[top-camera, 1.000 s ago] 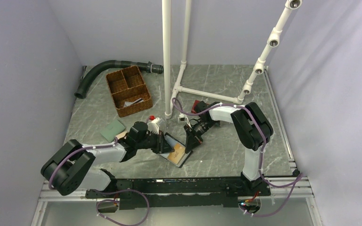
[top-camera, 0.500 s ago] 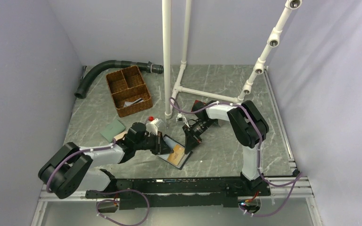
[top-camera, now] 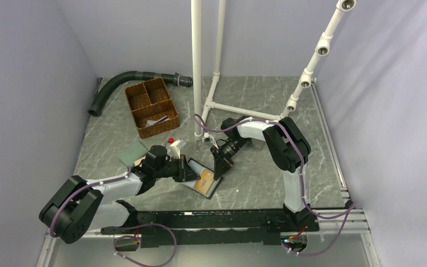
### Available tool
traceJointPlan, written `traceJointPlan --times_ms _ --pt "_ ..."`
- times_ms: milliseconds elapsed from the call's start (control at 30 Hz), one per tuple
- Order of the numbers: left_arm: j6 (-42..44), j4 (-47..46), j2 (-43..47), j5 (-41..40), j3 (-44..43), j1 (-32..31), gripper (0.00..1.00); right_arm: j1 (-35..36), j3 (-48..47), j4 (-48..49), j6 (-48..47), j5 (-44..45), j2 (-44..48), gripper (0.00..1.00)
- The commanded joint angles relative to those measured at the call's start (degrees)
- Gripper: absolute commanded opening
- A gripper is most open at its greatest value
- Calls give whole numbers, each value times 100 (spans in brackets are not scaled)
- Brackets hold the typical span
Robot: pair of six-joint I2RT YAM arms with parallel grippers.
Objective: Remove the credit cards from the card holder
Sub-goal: Remove the credit card from the card holder.
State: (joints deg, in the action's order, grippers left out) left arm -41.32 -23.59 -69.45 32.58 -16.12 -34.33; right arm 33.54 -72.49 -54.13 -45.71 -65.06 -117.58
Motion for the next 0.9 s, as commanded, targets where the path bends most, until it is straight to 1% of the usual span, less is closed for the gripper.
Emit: traceJointPlan --times_ms 0,167,367,500,533,567,600,700,767,867 --pt "-171 -153 27 265 -13 216 0 -56 -134 -383 -351 390 -139 3" --pt "-249 -293 25 409 34 327 0 -134 -128 -523 -469 444 -194 4" --pt "-221 -142 79 477 39 400 0 -189 -98 -570 -526 502 -237 7" --pt "-242 -214 14 535 -14 409 0 -200 -128 -590 -517 512 -281 9" --pt "-256 -329 -63 596 -43 416 2 -199 -133 -590 -511 512 -291 10" --pt "-301 -429 -146 638 -86 410 8 -200 -140 -590 -501 516 -303 11" --pt "-326 -475 -239 681 -125 402 16 -199 -142 -590 -489 524 -305 14" --pt "-305 -483 -517 745 -285 392 24 -207 -119 -482 -303 614 -285 26" --pt "-258 -417 -644 695 -374 371 34 -258 -81 -338 -93 707 -223 38" --pt "-141 -228 -762 605 -507 333 39 -405 108 -22 213 962 65 52"
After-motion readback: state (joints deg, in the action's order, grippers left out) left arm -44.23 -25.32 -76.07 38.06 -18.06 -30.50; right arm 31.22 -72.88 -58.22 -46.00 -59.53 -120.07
